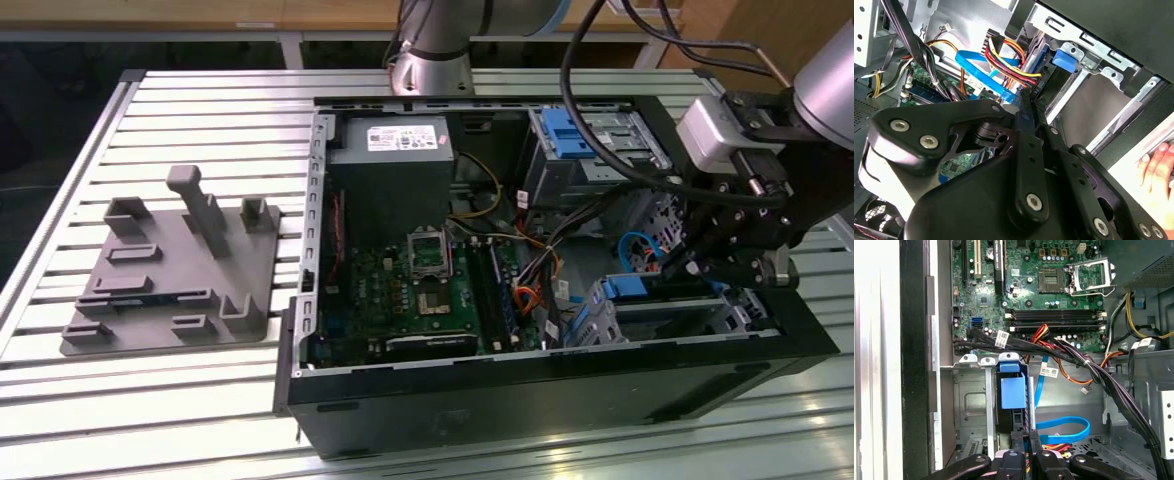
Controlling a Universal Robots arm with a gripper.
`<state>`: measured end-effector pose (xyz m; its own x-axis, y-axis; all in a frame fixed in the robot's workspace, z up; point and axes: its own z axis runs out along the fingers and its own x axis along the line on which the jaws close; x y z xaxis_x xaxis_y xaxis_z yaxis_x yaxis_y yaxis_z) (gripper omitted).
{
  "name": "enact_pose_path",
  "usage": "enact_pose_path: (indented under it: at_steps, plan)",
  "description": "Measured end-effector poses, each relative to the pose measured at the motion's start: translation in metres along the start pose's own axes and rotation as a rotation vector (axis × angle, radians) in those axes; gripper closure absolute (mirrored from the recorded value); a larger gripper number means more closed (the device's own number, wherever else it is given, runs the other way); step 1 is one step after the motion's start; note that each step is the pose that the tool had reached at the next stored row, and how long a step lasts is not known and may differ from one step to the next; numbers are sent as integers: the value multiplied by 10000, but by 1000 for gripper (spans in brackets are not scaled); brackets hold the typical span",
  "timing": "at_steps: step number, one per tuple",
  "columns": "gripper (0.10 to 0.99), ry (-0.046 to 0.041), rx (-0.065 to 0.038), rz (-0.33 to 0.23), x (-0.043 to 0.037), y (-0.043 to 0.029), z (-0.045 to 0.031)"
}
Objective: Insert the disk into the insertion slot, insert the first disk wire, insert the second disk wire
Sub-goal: 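Insert the second disk wire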
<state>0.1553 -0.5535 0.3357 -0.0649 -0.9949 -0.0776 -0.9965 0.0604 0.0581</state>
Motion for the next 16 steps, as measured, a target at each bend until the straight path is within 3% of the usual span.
enact_pose_path:
  at_steps: [16]
  plan:
    - [925, 12, -4, -62, 6, -5, 72]
